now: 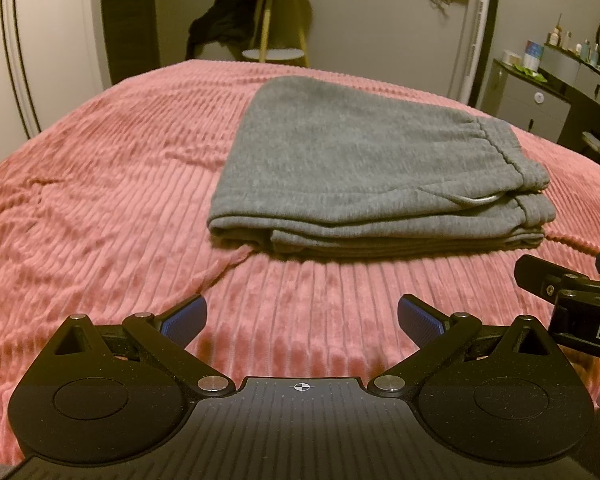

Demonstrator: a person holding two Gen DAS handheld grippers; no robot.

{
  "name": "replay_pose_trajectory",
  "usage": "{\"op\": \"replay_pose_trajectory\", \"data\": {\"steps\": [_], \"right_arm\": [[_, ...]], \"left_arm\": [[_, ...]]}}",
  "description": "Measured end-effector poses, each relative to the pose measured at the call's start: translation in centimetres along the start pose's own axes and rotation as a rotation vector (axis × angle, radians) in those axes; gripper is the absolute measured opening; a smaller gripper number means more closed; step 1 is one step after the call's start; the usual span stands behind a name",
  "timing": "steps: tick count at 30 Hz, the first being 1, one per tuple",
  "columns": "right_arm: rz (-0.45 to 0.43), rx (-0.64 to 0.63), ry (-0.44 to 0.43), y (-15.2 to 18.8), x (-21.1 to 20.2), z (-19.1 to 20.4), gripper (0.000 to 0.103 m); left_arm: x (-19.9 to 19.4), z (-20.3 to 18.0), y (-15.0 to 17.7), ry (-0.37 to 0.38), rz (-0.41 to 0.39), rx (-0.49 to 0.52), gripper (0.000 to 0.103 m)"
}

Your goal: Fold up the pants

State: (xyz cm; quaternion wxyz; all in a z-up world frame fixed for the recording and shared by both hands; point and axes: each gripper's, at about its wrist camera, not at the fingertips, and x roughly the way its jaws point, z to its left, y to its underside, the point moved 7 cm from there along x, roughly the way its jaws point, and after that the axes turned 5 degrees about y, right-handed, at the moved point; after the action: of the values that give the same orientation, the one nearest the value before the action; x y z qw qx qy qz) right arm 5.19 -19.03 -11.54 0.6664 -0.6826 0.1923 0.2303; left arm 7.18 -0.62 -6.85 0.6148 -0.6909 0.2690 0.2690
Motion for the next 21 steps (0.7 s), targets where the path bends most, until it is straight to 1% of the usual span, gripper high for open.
{"op": "replay_pose_trajectory", "data": {"steps": [21], "right_arm": [[0.003, 0.003, -0.005, 0.04, 0.09, -0.17, 0.099]], "left_arm": [[0.16, 0.02, 0.04, 0.001, 0.006, 0.0, 0.103]]}}
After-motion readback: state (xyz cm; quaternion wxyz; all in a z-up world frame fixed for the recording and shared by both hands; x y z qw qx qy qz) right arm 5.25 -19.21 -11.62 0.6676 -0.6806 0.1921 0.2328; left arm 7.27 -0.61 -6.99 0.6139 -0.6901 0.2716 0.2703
